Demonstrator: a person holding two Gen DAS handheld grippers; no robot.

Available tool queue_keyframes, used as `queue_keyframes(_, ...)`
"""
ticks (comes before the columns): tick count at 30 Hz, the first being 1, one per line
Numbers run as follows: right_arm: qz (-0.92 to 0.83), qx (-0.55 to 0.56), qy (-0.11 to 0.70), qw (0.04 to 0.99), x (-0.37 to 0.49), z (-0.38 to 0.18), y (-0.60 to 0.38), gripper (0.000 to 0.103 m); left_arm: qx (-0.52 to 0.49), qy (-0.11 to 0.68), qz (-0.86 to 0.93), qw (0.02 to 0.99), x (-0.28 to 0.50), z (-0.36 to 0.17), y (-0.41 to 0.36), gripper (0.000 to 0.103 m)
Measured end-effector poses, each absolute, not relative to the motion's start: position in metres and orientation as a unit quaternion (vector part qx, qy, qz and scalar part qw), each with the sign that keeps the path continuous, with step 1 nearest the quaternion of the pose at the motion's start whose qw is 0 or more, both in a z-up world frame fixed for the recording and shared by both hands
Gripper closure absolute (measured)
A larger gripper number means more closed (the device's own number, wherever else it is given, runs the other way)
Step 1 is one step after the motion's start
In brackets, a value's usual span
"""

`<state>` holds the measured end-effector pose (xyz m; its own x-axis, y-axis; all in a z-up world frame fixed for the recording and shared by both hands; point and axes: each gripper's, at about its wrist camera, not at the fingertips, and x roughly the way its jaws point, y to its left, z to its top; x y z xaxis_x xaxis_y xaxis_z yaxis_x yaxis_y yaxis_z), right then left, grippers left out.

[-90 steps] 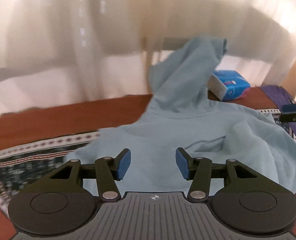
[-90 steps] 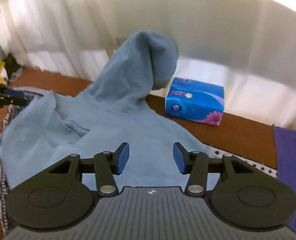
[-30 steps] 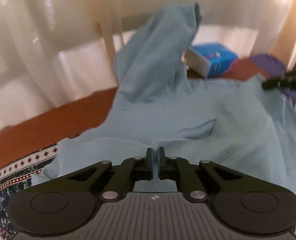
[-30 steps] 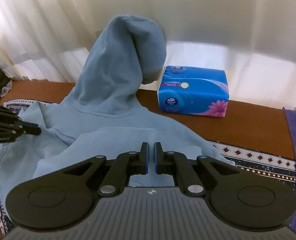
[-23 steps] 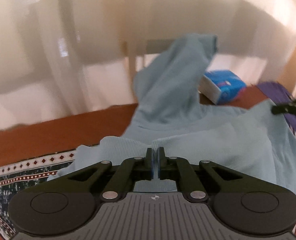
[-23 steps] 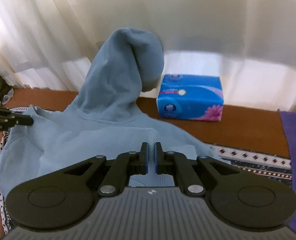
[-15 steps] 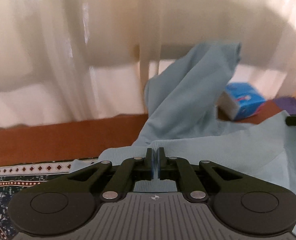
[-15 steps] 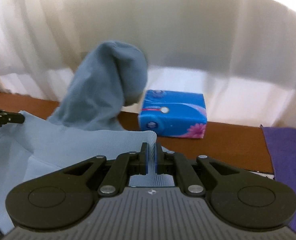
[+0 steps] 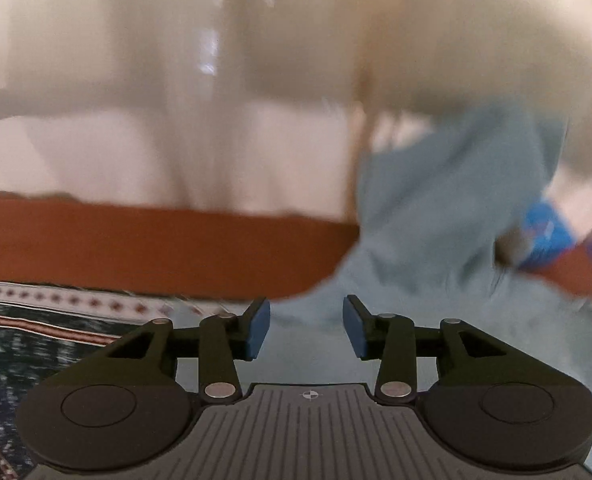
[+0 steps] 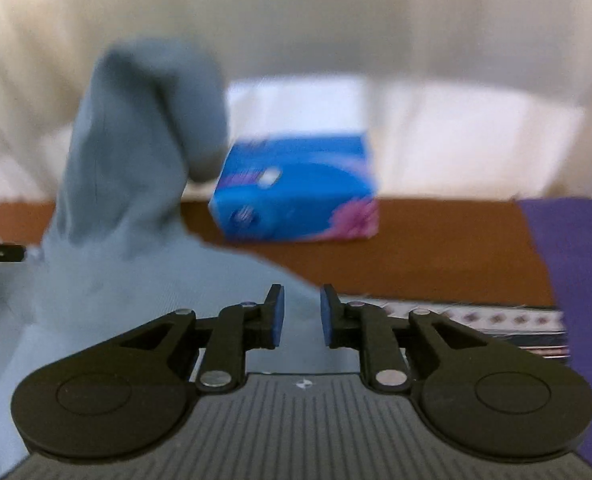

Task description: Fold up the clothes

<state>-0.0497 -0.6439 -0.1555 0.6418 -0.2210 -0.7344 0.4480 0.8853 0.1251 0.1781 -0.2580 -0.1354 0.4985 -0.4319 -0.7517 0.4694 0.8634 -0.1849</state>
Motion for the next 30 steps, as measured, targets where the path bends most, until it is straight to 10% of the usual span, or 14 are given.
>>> queue_keyframes(6, -0.195, 0.182, 0.384, 0.884, -0.087, -0.147, -0.659, 0.058, 0.038, 0.457, -0.276, 0.844, 0.169, -0.132, -0.207, 0.038)
queue_keyframes(13, -0.178, 0.213, 0.422, 0.863, -0.078, -0.177, -0.651, 0.058, 0.075, 0.471, -0.261, 0.839, 0.156, -0.157, -0.206, 0.028)
queue_keyframes(15, -0.173, 0.221, 0.429, 0.859, -0.073, -0.183, -0.649, 0.068, 0.094, 0.472, -0.252, 0.840, 0.157, -0.161, -0.210, 0.058)
queue_keyframes(19, -0.173, 0.212, 0.435, 0.858, -0.068, -0.180, -0.650, 0.083, 0.116, 0.470, -0.233, 0.843, 0.155, -0.169, -0.208, 0.062)
queue_keyframes(30, -0.196, 0.180, 0.460, 0.847, -0.060, -0.190, -0.652, 0.070, 0.128, 0.474, -0.211, 0.845, 0.159, -0.175, -0.209, 0.037)
